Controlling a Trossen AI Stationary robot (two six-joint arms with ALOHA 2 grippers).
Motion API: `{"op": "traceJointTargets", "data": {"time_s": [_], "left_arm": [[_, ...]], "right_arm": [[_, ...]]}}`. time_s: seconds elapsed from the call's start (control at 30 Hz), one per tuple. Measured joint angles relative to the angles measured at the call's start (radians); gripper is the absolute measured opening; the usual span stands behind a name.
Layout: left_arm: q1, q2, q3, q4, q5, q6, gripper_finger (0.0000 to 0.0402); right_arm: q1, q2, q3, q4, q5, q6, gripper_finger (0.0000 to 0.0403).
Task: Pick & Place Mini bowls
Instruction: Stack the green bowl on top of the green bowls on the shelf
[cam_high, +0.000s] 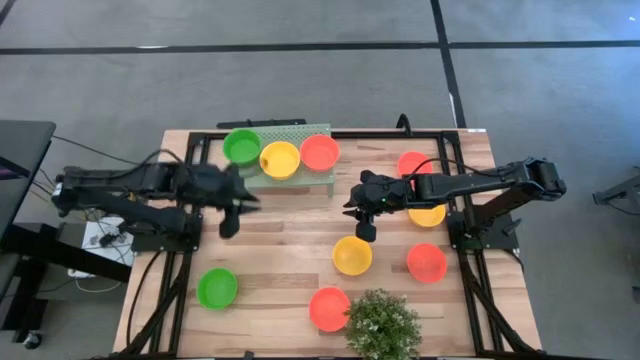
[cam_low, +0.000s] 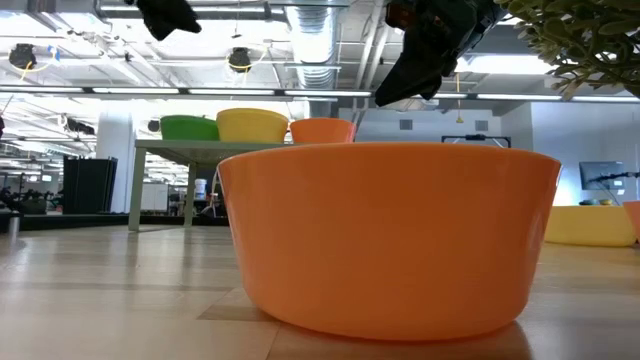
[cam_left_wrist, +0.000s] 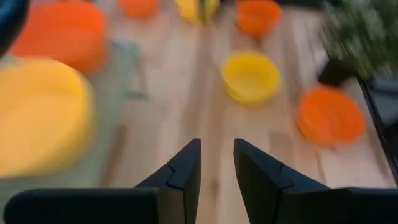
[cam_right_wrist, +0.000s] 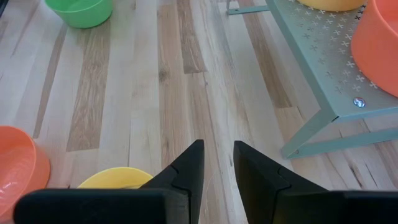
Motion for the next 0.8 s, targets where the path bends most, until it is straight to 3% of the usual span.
{"op": "traceJointTargets", "data": {"time_s": [0.4, 0.8], "left_arm": [[-0.320, 0.059, -0.171, -0.003, 0.011, -0.028, 0.0097], [-0.386, 0.059, -0.411, -0.001, 0.121, -0.242, 0.0097]], "right_arm": [[0.000, 0.000, 0.000, 0.001, 0.000, 0.000, 0.0082], [0.000, 0.000, 0.000, 0.001, 0.000, 0.000, 0.0082]]}}
